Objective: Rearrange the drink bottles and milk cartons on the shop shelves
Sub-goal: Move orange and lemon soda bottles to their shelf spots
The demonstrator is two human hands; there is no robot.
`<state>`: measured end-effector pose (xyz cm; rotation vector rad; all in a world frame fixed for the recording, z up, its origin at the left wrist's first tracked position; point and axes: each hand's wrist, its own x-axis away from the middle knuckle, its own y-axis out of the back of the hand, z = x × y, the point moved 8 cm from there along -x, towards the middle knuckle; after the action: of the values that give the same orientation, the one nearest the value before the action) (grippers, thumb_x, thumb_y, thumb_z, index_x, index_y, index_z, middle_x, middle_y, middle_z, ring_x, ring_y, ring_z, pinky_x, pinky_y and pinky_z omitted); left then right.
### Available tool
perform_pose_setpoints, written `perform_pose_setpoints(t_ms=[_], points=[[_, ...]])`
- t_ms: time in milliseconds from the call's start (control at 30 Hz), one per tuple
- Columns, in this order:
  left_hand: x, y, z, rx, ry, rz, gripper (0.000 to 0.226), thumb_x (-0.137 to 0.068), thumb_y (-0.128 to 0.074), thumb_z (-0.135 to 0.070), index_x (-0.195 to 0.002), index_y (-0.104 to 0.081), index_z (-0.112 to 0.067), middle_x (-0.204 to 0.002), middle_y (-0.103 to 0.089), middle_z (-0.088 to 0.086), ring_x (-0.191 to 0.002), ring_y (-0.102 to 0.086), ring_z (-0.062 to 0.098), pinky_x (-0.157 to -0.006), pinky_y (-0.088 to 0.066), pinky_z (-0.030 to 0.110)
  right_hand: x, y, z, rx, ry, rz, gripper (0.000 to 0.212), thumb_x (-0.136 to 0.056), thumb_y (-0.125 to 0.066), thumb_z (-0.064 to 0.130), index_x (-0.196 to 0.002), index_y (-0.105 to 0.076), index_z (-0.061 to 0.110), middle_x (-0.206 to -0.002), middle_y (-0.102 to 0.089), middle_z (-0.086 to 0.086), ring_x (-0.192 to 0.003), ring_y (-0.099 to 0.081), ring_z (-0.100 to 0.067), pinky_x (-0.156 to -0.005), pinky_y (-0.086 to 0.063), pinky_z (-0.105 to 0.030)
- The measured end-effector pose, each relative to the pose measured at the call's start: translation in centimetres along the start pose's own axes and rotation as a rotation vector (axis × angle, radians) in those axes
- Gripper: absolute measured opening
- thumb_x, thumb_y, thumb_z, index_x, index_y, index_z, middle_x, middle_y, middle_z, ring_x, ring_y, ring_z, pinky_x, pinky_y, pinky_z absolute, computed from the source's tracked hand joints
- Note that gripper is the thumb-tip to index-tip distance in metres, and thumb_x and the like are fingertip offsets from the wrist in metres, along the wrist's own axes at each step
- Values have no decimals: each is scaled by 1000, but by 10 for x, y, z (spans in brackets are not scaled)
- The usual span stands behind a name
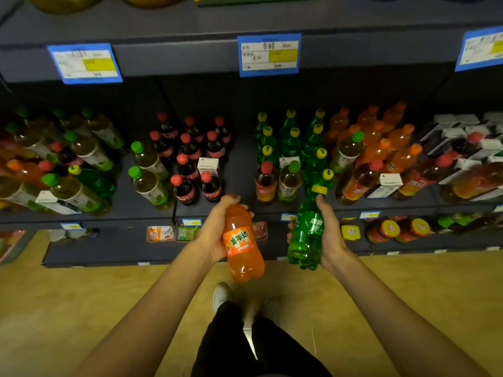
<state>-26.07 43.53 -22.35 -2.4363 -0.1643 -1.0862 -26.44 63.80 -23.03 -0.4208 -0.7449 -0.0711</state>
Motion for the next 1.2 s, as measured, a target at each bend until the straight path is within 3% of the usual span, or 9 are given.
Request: perform_pose_setpoints(t_ms=[267,433,867,1000,1200], points=[[-1,13,-5,-6,-23,-17,33,-72,-70,-40,-87,-66,-12,-84,-69,10,-70,-63,25,-70,-51,36,-2,-14,-5,-24,-33,54,62,-76,-59,62,-93,-62,3,-73,-61,-16,-60,-60,-29,-56,-55,-33],[0,13,-8,18,-25,-17,28,-84,-63,-39,-90,-65,-11,-84,-70,10,-67,-65,25,-66,-53,33,-4,-14,-6,-16,-32,55,65,-73,-61,64,-96,-62,3,-75,-60,-17,-61,-61,-30,-56,-55,-34],[1,-18,-5,-32,24,-3,27,-84,-64,-37,-86,-66,-11,-80,-71,10,-68,-63,24,-67,-53,34,5,2,7,-6,-13,21,61,-83,-57,63,-93,-64,3,-73,-64,-16,-61,-63,-28,-63,-54,-35],[4,-43,-5,-33,50,66,27,-86,-62,-36,-92,-63,-10,-80,-69,10,-61,-66,25,-56,-56,33,13,18,14,1,24,-9,74,-76,-63,69,-107,-63,2,-86,-63,-21,-67,-64,-30,-64,-55,-36],[14,-70,-2,-79,78,102,34,-87,-61,-40,-102,-61,-9,-79,-69,11,-61,-66,25,-54,-57,32,23,37,19,0,52,-30,79,-81,-57,65,-119,-61,-4,-82,-64,-21,-64,-64,-30,-64,-52,-36]])
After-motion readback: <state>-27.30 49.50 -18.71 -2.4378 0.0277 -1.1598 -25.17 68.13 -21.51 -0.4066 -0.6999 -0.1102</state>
